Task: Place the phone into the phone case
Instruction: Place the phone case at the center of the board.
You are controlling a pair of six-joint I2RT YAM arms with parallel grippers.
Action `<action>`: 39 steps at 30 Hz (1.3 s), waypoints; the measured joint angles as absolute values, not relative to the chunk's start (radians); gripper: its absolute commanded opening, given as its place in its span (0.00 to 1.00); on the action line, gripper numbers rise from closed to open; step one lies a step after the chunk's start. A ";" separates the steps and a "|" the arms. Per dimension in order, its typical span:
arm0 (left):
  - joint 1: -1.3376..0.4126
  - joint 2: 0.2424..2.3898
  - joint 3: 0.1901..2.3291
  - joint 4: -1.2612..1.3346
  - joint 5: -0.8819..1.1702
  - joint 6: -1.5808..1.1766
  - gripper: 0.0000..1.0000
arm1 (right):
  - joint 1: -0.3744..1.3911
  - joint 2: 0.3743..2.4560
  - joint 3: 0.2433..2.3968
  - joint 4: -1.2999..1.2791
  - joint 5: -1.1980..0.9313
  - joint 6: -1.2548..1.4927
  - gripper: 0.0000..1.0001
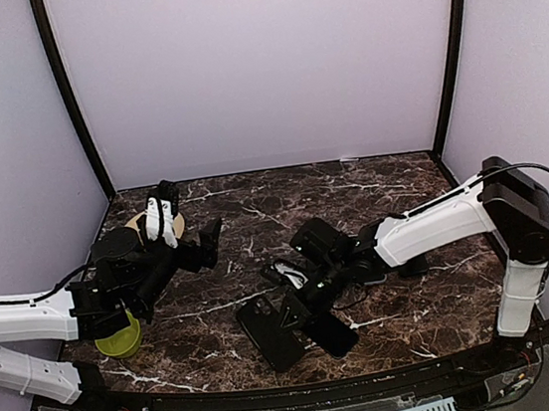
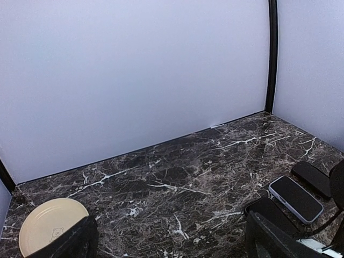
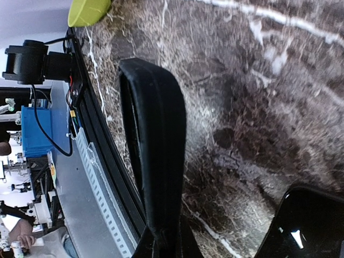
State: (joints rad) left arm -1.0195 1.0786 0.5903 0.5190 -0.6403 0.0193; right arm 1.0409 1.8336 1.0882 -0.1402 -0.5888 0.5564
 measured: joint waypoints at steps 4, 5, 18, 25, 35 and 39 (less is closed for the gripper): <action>-1.019 1.082 0.590 0.517 -0.640 0.019 0.97 | 1.047 1.854 1.088 -0.149 -0.614 0.568 0.00; -1.019 1.083 0.590 0.517 -0.640 0.019 0.97 | 1.048 1.856 1.088 -0.150 -0.620 0.574 0.00; -1.019 1.095 0.604 0.499 -0.634 0.019 0.97 | 1.047 1.906 1.079 -0.150 -0.652 0.606 0.15; -1.019 1.096 0.605 0.498 -0.628 0.019 0.97 | 1.047 1.912 1.081 -0.207 -0.613 0.592 0.25; -1.019 1.103 0.606 0.497 -0.625 0.019 0.97 | 1.048 1.911 1.135 -0.344 -0.489 0.533 0.33; -1.019 1.106 0.606 0.495 -0.622 0.019 0.97 | 1.057 1.907 1.191 -0.437 -0.389 0.497 0.53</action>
State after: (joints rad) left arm -1.0195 1.1065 0.6064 0.4953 -0.6220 0.0189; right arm 1.0573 1.9072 1.1912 -0.4366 -0.3889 0.4969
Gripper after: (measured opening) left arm 0.970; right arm 0.377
